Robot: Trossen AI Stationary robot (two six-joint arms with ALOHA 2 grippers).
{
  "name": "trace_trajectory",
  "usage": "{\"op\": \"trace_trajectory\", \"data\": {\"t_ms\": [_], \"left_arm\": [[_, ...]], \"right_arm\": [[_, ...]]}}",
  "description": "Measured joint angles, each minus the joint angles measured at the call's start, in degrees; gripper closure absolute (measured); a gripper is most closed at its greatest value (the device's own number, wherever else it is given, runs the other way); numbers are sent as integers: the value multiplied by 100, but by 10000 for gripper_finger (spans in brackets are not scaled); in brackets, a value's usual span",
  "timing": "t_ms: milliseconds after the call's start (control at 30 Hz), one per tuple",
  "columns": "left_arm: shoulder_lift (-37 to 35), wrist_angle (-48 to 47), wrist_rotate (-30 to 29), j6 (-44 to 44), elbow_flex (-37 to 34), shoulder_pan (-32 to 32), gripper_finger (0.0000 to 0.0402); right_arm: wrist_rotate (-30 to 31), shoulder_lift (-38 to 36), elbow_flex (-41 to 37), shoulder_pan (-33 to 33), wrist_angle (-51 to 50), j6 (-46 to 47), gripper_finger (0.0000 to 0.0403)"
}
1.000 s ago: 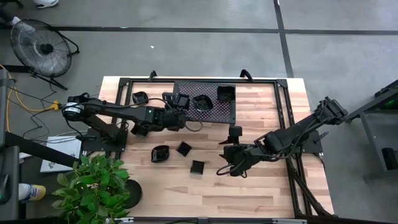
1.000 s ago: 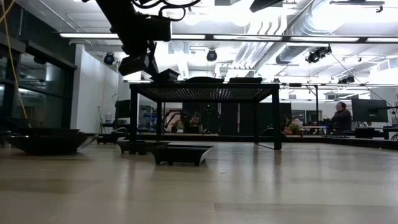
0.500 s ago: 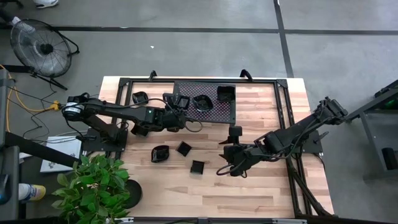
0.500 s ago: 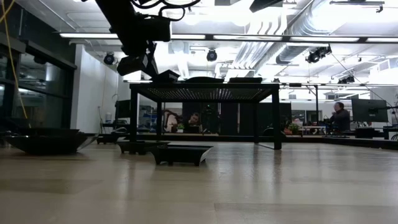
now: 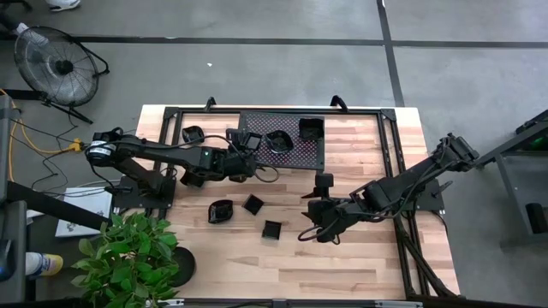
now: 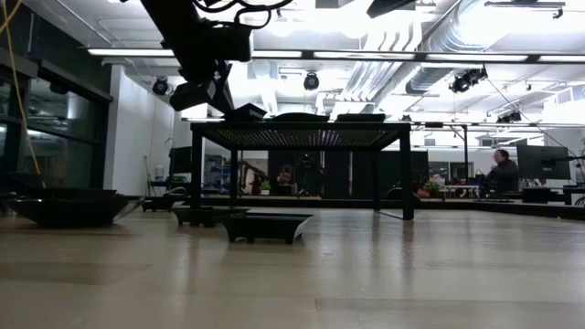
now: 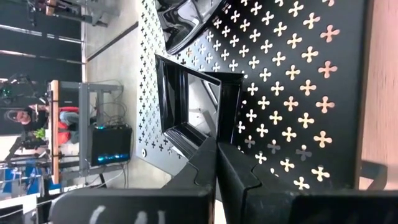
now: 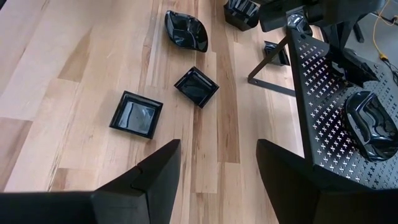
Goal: Pick & Place Mini shaped plates
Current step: Stack the square plate on the square plate on the shelf
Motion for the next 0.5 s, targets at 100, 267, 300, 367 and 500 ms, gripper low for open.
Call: {"op": "trace_trajectory", "data": {"t_ms": [100,267,300,367,500], "left_arm": [[0,0,-2,48,2,0,400],[0,0,1,105,2,0,400],[0,0,2,105,0,0,397],[0,0,2,105,2,0,387],[0,0,2,105,2,0,350]], "right_arm": [[-2,0,0,-1,0,0,197],[-4,0,0,0,0,0,197],[-4,0,0,0,0,0,197],[-4,-1,0,0,-1,0,197],[-7,-1,0,0,-2,0,198]]}}
